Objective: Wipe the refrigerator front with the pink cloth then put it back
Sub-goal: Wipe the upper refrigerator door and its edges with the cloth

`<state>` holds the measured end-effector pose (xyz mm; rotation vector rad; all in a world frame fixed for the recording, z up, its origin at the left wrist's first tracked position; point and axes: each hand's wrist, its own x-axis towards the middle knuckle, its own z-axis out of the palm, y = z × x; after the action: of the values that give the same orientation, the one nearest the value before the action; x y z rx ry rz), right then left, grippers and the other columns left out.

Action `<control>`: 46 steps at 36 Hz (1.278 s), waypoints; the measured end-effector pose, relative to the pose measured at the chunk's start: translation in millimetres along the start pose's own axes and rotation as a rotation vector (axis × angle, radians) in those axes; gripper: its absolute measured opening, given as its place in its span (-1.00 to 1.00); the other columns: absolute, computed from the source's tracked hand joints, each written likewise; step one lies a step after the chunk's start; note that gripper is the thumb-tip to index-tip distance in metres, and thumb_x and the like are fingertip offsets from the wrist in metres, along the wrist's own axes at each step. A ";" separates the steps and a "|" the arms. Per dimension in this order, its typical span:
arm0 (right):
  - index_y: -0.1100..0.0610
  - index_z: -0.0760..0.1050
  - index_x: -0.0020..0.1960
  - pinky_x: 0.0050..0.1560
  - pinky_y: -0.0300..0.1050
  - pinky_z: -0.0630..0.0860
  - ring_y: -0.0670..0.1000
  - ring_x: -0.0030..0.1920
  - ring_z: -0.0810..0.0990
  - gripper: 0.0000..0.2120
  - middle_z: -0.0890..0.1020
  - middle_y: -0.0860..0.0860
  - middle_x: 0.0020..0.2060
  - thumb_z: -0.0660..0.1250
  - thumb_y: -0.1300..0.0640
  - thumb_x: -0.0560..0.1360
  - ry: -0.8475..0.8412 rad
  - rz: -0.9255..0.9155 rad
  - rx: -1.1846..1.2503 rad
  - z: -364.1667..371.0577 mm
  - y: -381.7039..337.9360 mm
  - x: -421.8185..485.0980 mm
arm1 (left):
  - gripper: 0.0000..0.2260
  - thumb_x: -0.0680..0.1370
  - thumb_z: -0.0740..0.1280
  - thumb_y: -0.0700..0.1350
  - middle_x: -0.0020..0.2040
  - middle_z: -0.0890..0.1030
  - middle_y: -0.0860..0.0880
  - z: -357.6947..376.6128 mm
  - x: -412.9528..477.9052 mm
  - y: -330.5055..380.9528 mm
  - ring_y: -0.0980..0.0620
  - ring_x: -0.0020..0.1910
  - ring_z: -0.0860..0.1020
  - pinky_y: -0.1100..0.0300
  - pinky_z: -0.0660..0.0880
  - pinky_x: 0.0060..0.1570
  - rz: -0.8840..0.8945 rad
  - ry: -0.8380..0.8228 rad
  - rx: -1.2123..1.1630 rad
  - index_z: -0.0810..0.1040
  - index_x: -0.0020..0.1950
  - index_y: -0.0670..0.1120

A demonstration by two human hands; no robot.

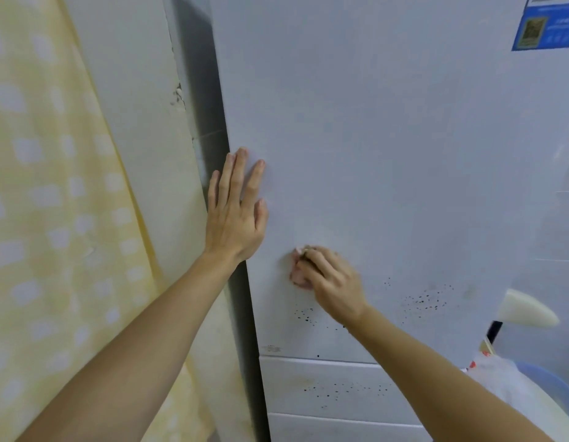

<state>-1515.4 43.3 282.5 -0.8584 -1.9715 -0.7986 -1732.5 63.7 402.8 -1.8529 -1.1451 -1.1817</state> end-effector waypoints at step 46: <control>0.20 0.69 0.17 -0.26 -0.12 0.47 0.10 0.05 0.44 -0.68 0.64 0.20 0.04 0.24 0.40 0.57 0.342 0.255 -0.063 -24.0 -21.8 165.3 | -0.02 0.50 0.20 0.52 0.70 -0.29 0.03 -7.2 -8.9 -86.2 -0.05 0.68 -0.31 -0.42 -0.20 0.55 -0.270 -0.168 -0.110 -0.22 0.70 0.11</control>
<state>-1593.4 57.5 431.2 -0.9209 -1.5116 -0.8010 -1815.5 89.7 403.1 -1.9556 -1.4882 -1.2763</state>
